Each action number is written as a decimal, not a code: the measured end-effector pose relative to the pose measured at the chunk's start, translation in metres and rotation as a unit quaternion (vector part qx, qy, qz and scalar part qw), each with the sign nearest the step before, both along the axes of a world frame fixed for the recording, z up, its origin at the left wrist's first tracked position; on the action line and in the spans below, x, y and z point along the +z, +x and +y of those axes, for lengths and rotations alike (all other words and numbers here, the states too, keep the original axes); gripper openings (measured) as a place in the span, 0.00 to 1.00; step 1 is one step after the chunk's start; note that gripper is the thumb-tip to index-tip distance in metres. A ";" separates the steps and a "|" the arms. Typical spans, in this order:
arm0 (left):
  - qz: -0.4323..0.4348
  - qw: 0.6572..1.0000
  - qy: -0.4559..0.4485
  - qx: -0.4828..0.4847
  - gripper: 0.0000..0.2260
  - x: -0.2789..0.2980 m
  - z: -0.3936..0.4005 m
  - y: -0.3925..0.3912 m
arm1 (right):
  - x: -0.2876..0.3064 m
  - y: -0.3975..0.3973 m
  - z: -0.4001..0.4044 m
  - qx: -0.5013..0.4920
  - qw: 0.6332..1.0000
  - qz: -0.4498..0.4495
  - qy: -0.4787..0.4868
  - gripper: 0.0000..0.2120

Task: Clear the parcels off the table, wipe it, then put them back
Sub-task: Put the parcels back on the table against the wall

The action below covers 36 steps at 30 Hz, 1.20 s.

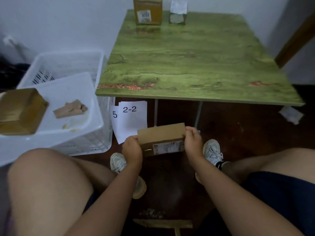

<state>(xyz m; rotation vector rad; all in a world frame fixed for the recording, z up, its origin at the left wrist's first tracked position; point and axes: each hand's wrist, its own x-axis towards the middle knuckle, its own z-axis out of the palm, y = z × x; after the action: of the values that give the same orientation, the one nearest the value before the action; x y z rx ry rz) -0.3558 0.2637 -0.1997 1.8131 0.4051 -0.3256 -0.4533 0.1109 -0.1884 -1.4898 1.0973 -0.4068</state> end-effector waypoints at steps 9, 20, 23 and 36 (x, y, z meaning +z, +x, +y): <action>-0.210 0.967 -0.113 -0.084 0.13 0.079 0.019 -0.043 | 0.033 -0.033 0.003 -0.058 0.997 -0.038 0.039 0.10; -0.254 0.936 -0.174 -0.173 0.27 0.104 0.014 -0.048 | 0.023 -0.028 0.013 -0.098 0.961 -0.080 0.245 0.13; -0.246 0.930 -0.203 -0.184 0.24 0.110 0.012 -0.053 | 0.022 -0.020 0.022 -0.097 0.955 -0.080 0.268 0.15; -0.360 0.900 -0.148 -0.198 0.20 0.112 0.009 -0.056 | 0.023 -0.008 0.031 -0.023 0.980 -0.062 0.190 0.11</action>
<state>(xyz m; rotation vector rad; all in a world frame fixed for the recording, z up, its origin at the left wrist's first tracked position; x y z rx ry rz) -0.4123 0.2726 -0.0873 1.5673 -0.5149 0.0272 -0.4615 0.1421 -0.1649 -1.0902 1.0433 -0.2979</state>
